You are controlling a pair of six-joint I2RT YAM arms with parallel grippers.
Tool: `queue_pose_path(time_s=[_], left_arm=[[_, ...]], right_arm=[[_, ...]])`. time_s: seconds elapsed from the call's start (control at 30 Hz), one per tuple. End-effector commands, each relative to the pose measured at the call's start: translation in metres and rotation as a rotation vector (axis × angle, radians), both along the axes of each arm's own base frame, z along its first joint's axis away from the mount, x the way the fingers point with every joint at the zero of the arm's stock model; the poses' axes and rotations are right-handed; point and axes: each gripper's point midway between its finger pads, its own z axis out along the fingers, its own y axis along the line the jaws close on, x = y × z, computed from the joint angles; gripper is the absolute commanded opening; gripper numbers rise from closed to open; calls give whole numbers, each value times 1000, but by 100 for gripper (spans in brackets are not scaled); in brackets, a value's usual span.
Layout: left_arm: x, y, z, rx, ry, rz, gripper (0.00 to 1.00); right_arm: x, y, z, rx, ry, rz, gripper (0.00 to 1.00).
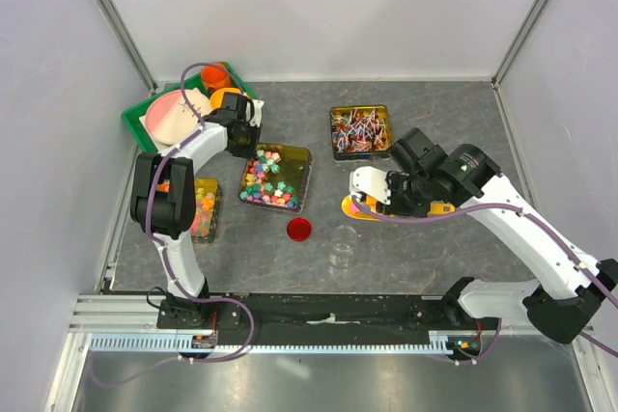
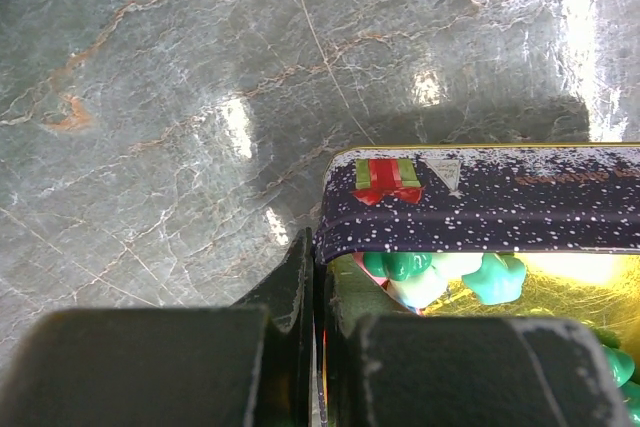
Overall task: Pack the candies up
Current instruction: Place the storage box at the center of the board.
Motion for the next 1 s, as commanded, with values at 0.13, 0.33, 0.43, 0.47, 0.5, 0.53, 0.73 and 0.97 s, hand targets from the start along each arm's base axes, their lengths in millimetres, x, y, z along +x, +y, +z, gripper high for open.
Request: queue_pose_path(time_s=[0.13, 0.33, 0.43, 0.47, 0.5, 0.53, 0.73, 0.97], left_arm=[[12, 3, 20, 0, -54, 12, 2], [14, 15, 20, 33, -62, 68, 2], [14, 20, 18, 40, -57, 81, 1], [15, 22, 18, 41, -57, 87, 1], [15, 23, 17, 42, -55, 90, 2], [14, 25, 17, 42, -54, 93, 2], [16, 32, 18, 29, -56, 134, 1], [16, 39, 15, 39, -54, 150, 1]], right_arm=[[-22, -20, -16, -67, 58, 17, 0], [-20, -21, -17, -111, 39, 32, 0], [-22, -19, -21, -135, 50, 49, 0], [-23, -19, -23, -144, 53, 57, 0], [-23, -18, -24, -148, 56, 63, 0], [-23, -18, -24, -149, 55, 64, 0], [-25, -18, -29, -185, 62, 87, 0], [-22, -21, -30, -237, 44, 104, 0]])
